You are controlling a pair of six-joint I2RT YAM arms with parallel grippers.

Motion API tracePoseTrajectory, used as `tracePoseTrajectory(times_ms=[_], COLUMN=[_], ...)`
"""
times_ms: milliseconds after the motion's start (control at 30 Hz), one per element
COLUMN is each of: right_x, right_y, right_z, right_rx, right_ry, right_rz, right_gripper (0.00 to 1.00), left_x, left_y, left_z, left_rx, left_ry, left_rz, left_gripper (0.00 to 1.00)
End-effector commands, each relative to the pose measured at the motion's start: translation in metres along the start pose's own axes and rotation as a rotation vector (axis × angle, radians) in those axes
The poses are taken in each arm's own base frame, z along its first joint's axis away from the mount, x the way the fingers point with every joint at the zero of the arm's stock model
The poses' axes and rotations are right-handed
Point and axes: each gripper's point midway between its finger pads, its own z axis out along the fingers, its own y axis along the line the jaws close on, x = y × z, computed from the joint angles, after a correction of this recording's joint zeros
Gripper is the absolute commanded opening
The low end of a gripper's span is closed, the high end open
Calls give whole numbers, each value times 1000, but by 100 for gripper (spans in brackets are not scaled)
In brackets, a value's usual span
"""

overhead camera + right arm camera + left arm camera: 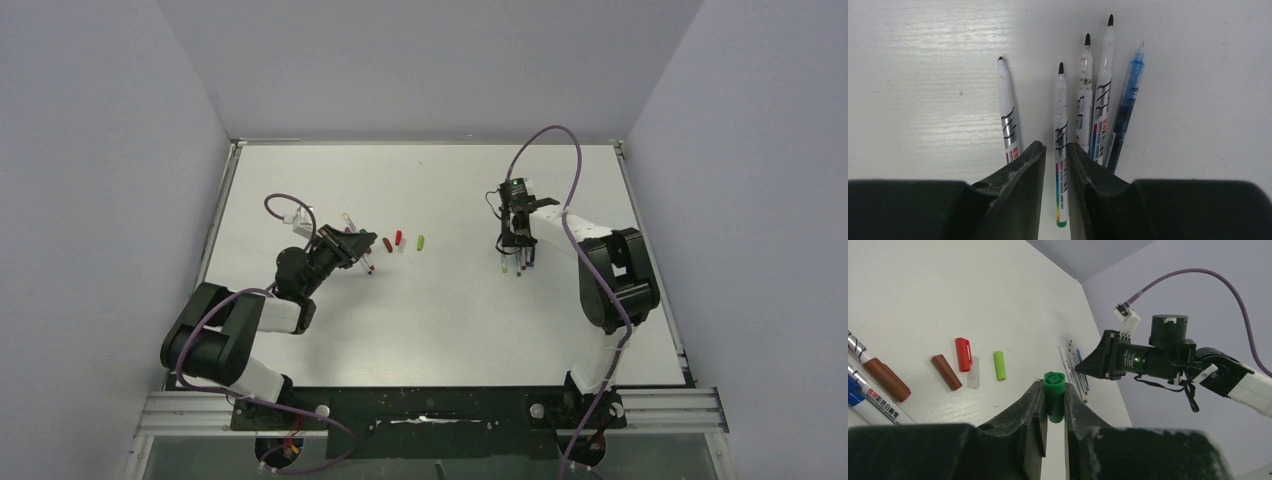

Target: Open the pen caps

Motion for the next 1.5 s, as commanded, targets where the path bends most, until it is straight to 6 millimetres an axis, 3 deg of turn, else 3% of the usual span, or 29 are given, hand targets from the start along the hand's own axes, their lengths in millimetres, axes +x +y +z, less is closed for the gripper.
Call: tracePoseTrajectory(times_ms=[0,233,433,733,1000,1267,1467], right_x=[-15,-20,-25,-27,-28,-27,-26], right_y=[2,4,14,32,39,42,43], right_z=[-6,-16,-32,-48,-53,-54,-54], right_rx=[-25,-51,-107,-166,-194,-202,-207], right_ry=[-51,-78,-120,-158,-169,-169,-169], right_rz=[22,34,35,14,8,2,1], right_gripper=[26,34,40,45,47,48,49], left_x=[-8,3,23,49,74,76,75], left_y=[-13,0,9,50,81,80,74], left_z=[11,23,51,87,93,94,93], left_rx=[41,-34,-165,-434,-574,-600,-613], left_ry=[-15,33,123,283,372,375,366], left_rz=[46,95,225,409,538,571,589], left_gripper=[0,0,0,0,0,3,17])
